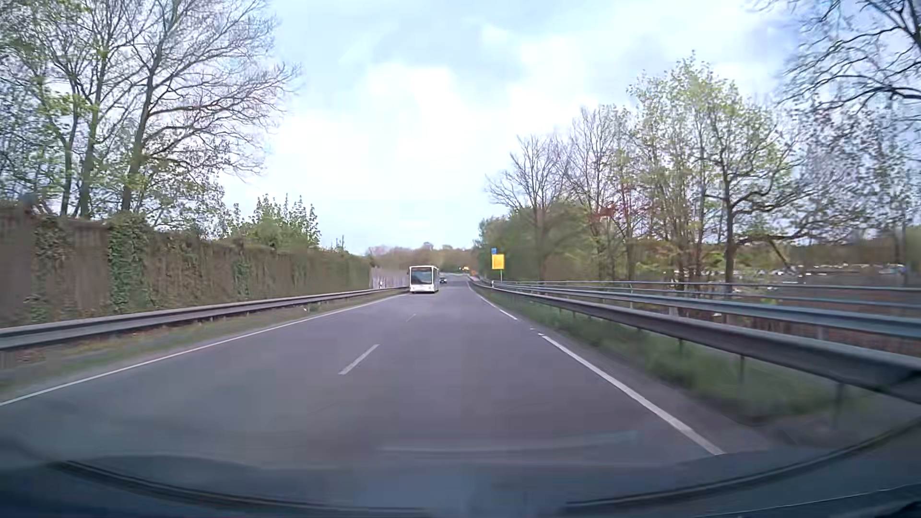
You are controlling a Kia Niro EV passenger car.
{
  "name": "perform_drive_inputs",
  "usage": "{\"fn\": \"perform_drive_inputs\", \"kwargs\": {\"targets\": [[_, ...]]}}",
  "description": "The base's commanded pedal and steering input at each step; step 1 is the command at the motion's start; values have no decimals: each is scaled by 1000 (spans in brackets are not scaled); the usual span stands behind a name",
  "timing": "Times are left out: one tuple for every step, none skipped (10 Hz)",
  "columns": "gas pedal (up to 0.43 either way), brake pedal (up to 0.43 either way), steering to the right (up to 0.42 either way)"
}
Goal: Follow the waypoints while adhering to traffic rules and regulations
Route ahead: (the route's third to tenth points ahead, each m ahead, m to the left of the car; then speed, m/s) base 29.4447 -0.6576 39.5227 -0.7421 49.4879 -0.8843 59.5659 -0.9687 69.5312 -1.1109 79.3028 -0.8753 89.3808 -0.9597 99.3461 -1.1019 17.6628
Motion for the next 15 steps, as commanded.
{"fn": "perform_drive_inputs", "kwargs": {"targets": [[59,0,-3],[59,0,-2],[59,0,-2],[59,0,-2],[59,0,-2],[59,0,-2],[59,0,-4],[59,0,-5],[59,0,-5],[59,0,-5],[59,0,-5],[59,0,-5],[59,0,-5],[59,0,-4],[59,0,-4]]}}
